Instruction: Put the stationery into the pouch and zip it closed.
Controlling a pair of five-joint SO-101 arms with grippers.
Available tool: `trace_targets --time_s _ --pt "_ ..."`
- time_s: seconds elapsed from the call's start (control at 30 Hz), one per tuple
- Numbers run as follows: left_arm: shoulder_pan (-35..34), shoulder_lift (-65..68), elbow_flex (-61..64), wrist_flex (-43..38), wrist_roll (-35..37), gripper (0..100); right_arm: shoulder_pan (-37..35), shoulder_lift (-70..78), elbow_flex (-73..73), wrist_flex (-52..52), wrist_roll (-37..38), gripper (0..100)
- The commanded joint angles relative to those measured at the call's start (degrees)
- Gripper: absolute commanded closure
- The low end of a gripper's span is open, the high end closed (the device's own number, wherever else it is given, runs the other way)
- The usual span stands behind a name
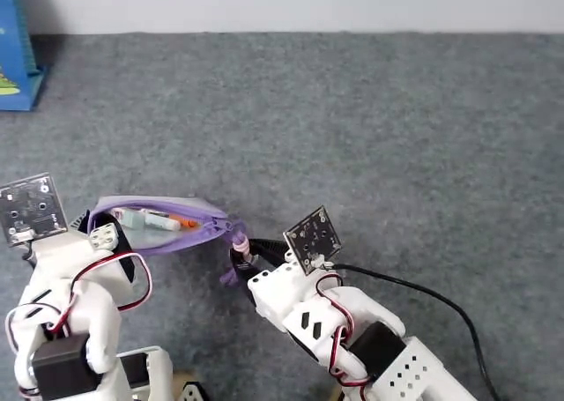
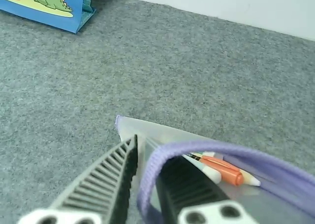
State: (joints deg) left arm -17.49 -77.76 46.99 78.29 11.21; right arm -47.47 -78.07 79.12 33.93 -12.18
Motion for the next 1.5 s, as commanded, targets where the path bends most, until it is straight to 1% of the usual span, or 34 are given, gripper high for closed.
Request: trace_targets --time_s 0.0,0.07,0.17,0.4,0.57,0.63,0.73,0.97,1.03,1.17,1.3,1.37,1.47 --pt "-0.35 -0.18 -0.57 0.09 -0.35 99 0.66 -0.57 -0.35 -1.01 0.70 99.1" --pt "-0.35 -0.18 -0.22 0.09 -0.53 99 0.75 -1.10 -0.35 -0.92 0.88 99.1" --pt "-0.35 -0.18 -0.13 0.18 -2.11 99 0.92 -1.27 -1.67 2.15 3.87 99.1" --pt "0.00 -0.18 0.75 0.09 -3.52 99 1.01 -1.27 -14.07 18.77 4.31 99.1" --pt "0.18 -0.18 0.57 0.00 -4.13 99 1.01 -1.27 -22.42 27.47 4.31 99.1" --pt "2.55 -0.09 0.31 -0.26 -6.59 99 1.01 -1.27 -24.26 29.32 4.22 99.1" --pt "9.32 0.18 0.57 -1.67 -8.70 98 0.84 -1.27 -26.20 31.43 2.99 99.1" --pt "19.60 0.35 0.75 -12.13 -8.88 97 0.66 -1.27 -27.78 38.46 3.08 99.1" --pt "23.30 0.35 0.75 -15.03 -8.88 92 0.66 -1.36 -27.78 39.96 3.08 99.1" --pt "30.51 0.44 1.80 -18.73 -8.44 77 0.75 -1.36 -27.78 42.07 3.08 99.1" --pt "32.88 0.44 4.62 -22.15 -8.44 76 0.84 -2.51 -27.69 42.86 3.08 99.1" --pt "33.14 0.44 6.02 -24.44 -8.44 76 0.84 -4.70 -27.43 42.86 3.08 99.1" --pt "35.60 0.44 8.57 -28.75 -8.44 76 0.92 -8.84 -27.25 42.86 2.81 99.1"
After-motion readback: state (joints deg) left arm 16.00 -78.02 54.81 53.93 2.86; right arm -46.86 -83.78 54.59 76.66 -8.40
